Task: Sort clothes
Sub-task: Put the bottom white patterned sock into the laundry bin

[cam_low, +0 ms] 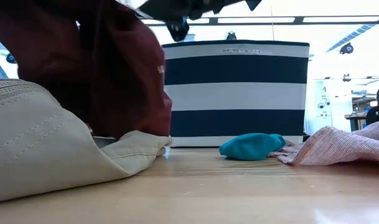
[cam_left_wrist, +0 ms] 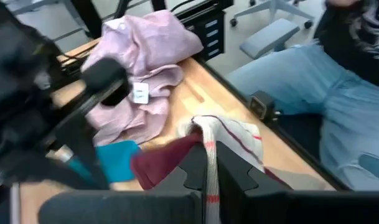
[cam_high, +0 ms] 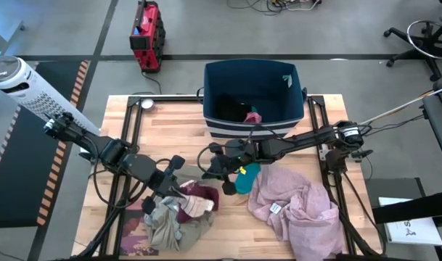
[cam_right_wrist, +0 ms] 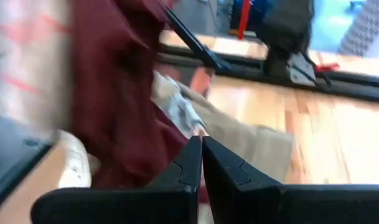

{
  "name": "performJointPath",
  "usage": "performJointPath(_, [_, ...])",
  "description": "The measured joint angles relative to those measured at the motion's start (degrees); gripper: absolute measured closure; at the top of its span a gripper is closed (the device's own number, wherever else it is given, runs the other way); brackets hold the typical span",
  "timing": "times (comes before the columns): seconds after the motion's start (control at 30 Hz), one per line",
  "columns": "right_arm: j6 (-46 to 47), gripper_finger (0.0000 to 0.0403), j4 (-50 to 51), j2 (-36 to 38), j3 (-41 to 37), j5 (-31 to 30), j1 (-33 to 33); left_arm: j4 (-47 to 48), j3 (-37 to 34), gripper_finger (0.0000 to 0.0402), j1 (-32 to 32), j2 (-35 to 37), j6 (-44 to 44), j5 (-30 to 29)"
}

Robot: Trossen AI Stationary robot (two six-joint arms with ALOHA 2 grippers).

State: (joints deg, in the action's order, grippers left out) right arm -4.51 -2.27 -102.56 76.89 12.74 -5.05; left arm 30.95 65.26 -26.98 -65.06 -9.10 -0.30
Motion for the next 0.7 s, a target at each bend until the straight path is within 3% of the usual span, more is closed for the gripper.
performJointPath(0.37, [1.9,0.0394,-0.5,0.3,-3.2,-0.8,1.3,0.0,0.7,0.0401,-0.5,0.3,0.4,-0.3])
performJointPath(0.57, [2.6,0.0328,0.9,2.6,-3.1,0.0,0.1,0.5,0.7,0.0401,-0.4,-0.1,0.6,-0.4])
performJointPath(0.7, [3.7,0.0268,1.1,3.9,-3.1,5.4,0.0,0.0,0.7,0.0391,-0.4,-0.2,2.2,-0.4])
